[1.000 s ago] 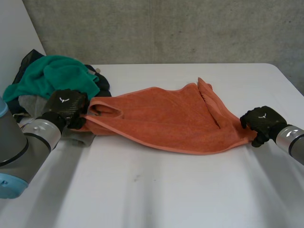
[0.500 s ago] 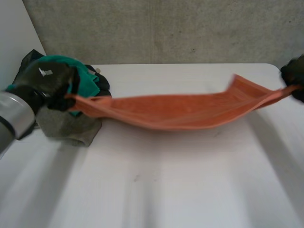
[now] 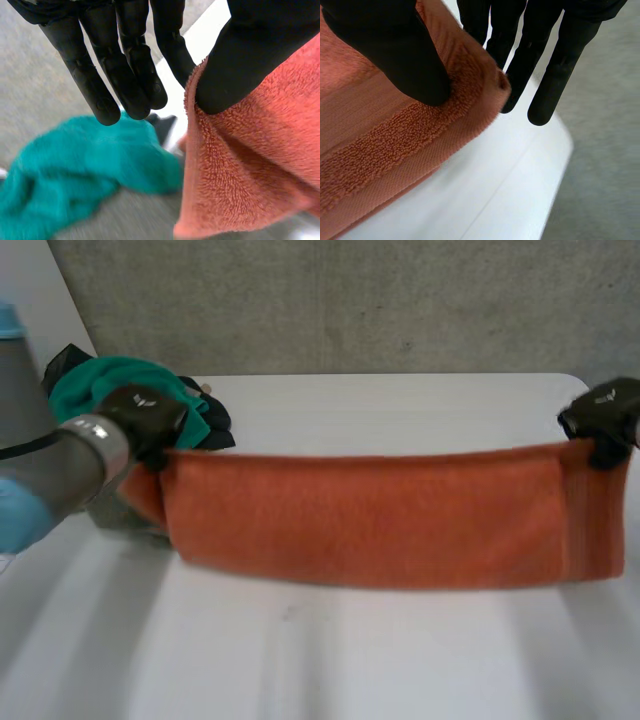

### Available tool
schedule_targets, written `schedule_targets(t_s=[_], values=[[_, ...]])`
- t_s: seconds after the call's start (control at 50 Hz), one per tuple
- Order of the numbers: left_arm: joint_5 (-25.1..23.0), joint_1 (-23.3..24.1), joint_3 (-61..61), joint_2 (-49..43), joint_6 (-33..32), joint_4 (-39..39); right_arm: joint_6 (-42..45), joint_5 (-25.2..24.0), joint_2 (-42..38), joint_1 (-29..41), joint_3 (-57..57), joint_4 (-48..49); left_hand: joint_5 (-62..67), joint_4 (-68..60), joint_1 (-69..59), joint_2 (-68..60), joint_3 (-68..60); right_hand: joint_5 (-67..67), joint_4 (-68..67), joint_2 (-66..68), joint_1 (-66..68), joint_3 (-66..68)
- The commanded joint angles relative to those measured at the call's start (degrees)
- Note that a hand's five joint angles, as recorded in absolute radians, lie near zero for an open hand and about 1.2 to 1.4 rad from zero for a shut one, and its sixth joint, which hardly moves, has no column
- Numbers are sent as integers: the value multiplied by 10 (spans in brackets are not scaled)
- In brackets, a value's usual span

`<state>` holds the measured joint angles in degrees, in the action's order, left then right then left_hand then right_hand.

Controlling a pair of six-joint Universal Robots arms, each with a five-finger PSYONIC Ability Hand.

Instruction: Fold the laundry.

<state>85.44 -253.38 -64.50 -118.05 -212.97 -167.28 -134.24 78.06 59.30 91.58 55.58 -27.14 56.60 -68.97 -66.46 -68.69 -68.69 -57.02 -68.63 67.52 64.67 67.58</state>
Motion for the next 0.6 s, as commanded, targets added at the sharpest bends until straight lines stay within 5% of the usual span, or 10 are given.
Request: schedule_targets(t_s=[0.02,0.14,0.18,0.34,0.6], values=[[-1,3,170,-58,19,-185,-145,10,-33,10,-114,230,134,-110,-135,-113,-113,-130,-114,125,153,124],[19,-5,180,-28,105,-387,-246,17,33,4,-28,520,134,-110,-135,-113,-113,-130,-114,125,153,124],[21,-10,176,-25,115,-394,-248,17,46,-3,-3,560,134,-110,-135,-113,-113,-130,-114,125,153,124],[22,-19,92,15,108,-320,-245,-14,63,-6,60,498,134,-110,-135,-113,-113,-130,-114,125,153,124],[19,0,-222,108,72,-296,-170,-47,66,-16,199,322,134,-110,-135,-113,-113,-130,-114,125,153,124]])
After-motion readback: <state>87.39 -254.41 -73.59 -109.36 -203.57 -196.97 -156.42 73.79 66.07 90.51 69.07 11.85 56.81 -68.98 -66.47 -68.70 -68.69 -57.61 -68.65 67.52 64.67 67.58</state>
